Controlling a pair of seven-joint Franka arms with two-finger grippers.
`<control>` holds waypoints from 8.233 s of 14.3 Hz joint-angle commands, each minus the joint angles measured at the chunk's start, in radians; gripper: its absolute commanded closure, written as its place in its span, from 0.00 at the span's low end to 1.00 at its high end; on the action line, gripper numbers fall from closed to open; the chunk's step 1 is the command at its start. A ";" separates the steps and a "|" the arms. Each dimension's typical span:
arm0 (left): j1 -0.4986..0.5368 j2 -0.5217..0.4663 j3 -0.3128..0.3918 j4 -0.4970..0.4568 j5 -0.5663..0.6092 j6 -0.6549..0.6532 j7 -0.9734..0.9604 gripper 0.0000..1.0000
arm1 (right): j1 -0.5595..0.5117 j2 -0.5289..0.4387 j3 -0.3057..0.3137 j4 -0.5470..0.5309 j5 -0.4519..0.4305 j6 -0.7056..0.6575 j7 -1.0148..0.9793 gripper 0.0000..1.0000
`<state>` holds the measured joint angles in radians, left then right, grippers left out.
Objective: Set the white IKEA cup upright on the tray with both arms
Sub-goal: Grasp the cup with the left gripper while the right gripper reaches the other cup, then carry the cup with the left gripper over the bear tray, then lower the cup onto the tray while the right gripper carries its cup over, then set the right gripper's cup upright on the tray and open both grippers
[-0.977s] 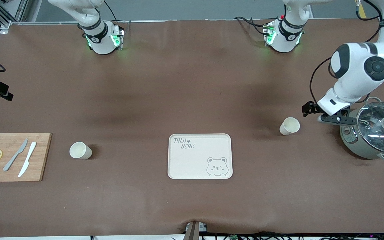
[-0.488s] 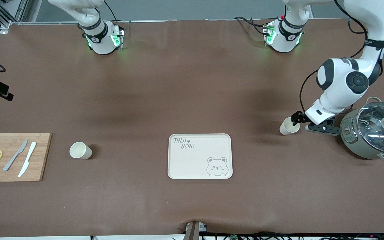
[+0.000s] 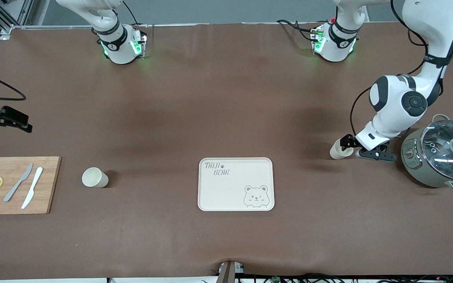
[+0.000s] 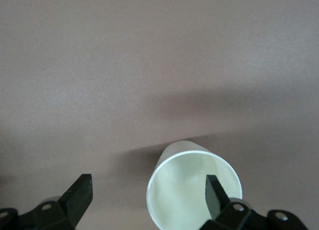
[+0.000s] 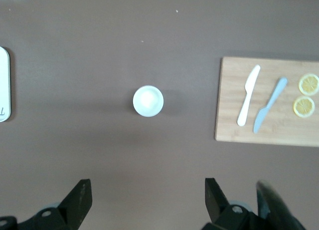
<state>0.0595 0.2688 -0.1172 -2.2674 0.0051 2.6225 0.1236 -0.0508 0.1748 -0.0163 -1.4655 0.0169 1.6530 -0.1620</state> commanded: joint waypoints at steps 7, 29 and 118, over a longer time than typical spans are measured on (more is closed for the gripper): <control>0.011 0.050 -0.006 -0.024 -0.020 0.077 0.013 0.00 | -0.003 0.210 -0.001 -0.055 0.015 0.312 -0.234 0.00; -0.007 0.020 -0.022 0.044 0.001 -0.050 -0.108 1.00 | -0.035 0.405 0.026 -0.231 0.047 0.677 -0.544 0.00; -0.324 0.327 -0.107 0.812 0.155 -0.533 -0.969 0.00 | 0.536 0.444 0.042 0.194 0.017 0.374 0.799 0.00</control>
<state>-0.3076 0.6294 -0.2192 -1.4386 0.1917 2.1253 -0.9281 0.5148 0.7361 0.0156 -1.2346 0.0324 2.1361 0.6821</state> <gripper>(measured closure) 0.000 0.000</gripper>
